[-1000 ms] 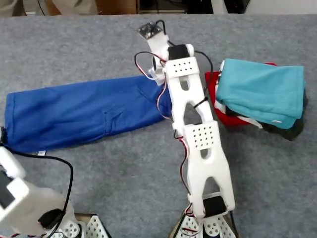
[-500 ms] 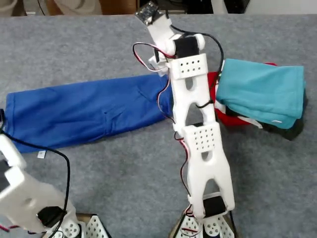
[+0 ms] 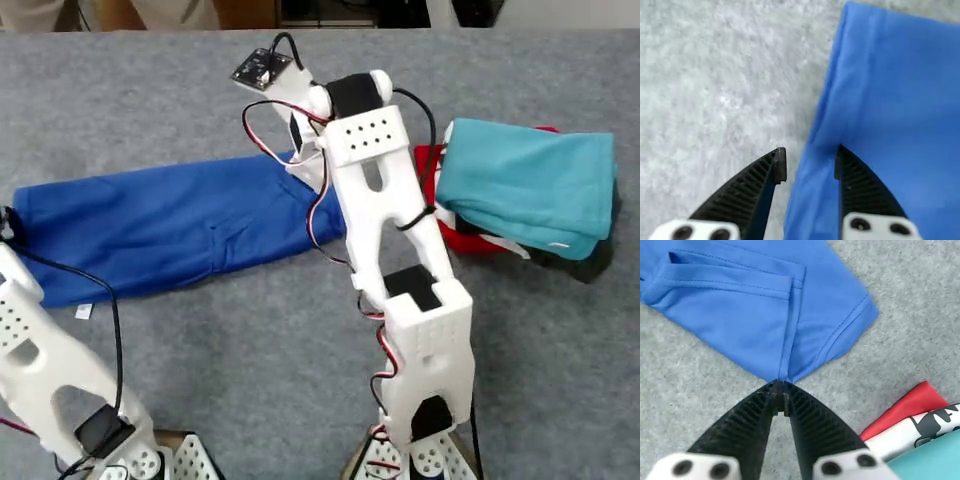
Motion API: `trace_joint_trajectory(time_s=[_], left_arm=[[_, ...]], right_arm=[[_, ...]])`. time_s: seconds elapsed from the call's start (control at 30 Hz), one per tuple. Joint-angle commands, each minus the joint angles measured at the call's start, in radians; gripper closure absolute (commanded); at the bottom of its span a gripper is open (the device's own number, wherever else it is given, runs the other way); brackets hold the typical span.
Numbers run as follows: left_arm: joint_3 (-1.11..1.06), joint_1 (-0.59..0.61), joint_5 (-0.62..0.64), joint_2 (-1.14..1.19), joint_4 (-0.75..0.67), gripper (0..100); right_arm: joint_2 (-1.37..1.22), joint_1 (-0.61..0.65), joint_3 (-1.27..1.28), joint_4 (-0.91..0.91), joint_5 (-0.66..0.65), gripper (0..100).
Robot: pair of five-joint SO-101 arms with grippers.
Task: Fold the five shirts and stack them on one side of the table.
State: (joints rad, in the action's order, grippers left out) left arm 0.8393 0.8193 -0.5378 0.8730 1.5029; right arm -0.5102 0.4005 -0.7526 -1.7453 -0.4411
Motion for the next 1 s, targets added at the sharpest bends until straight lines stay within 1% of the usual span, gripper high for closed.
trace_joint_trajectory(time_s=[0.0, 0.13, 0.3, 0.43, 0.53, 0.77, 0.83, 0.97], left_arm=[[0.117, 0.003, 0.008, 0.061, 0.008, 83], [0.155, 0.005, -0.035, 0.147, 0.008, 83], [0.15, 0.005, -0.114, 0.209, 0.011, 89], [0.158, -0.006, -0.192, 0.252, 0.066, 93], [0.16, -0.011, -0.232, 0.263, 0.075, 98], [0.161, -0.006, -0.233, 0.263, 0.078, 98], [0.173, 0.002, -0.236, 0.263, 0.083, 98], [0.308, 0.014, -0.238, 0.265, 0.183, 98]], right_arm=[[0.068, -0.005, 0.01, 0.014, -0.006, 99.7], [0.071, -0.005, 0.007, 0.014, -0.006, 99.7], [0.071, -0.005, 0.005, 0.014, -0.006, 99.7], [0.071, -0.004, 0.005, 0.014, -0.006, 99.7], [0.071, -0.004, 0.005, 0.014, -0.005, 99.7], [0.079, -0.005, 0.004, 0.005, 0.002, 99.7], [0.119, 0.002, -0.001, -0.021, 0.002, 99.8], [0.283, 0.033, -0.019, -0.037, 0.002, 99.8]])
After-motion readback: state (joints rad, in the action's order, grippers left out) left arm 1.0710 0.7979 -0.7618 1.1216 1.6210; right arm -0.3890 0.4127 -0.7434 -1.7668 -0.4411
